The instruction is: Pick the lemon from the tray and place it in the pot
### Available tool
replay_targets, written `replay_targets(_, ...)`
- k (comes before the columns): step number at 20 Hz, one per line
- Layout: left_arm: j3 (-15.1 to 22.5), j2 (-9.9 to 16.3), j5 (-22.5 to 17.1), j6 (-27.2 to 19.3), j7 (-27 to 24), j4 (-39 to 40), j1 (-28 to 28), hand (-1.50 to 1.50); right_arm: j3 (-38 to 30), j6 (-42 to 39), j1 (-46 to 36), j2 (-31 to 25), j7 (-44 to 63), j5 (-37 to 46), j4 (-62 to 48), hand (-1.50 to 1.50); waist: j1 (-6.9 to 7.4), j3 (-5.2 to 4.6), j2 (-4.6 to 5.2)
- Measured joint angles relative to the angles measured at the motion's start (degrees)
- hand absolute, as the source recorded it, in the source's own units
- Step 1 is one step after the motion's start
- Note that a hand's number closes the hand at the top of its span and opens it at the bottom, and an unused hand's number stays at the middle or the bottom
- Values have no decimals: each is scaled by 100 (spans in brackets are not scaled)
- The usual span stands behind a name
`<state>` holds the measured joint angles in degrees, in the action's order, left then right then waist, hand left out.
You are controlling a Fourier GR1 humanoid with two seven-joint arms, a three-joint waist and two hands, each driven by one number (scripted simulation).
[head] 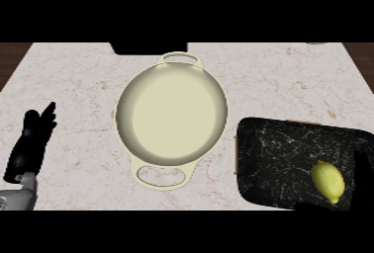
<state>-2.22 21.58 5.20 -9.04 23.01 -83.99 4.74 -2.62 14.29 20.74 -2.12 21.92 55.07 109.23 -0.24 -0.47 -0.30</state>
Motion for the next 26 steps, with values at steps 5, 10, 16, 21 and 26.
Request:
replay_targets(5,-139,-53,55,121,22,30,26,0,-151,44,-172,-36,-168,-168,-253,-150,-4,-14,-10)
replay_targets(10,-226,-110,124,207,-79,110,19,0,-384,76,-335,-146,-509,-515,-662,150,-5,-26,-19)
replay_targets(16,-349,-104,146,307,-92,145,51,0,-458,388,-677,-226,-746,-213,-1033,150,4,-20,-18)
replay_targets(21,-436,-150,175,346,-193,280,96,0,-362,710,-412,-163,-834,264,-812,150,-18,-16,-18)
replay_targets(26,-384,-208,243,351,-176,248,127,0,-144,-230,-709,-726,-944,458,-889,150,77,-7,11)
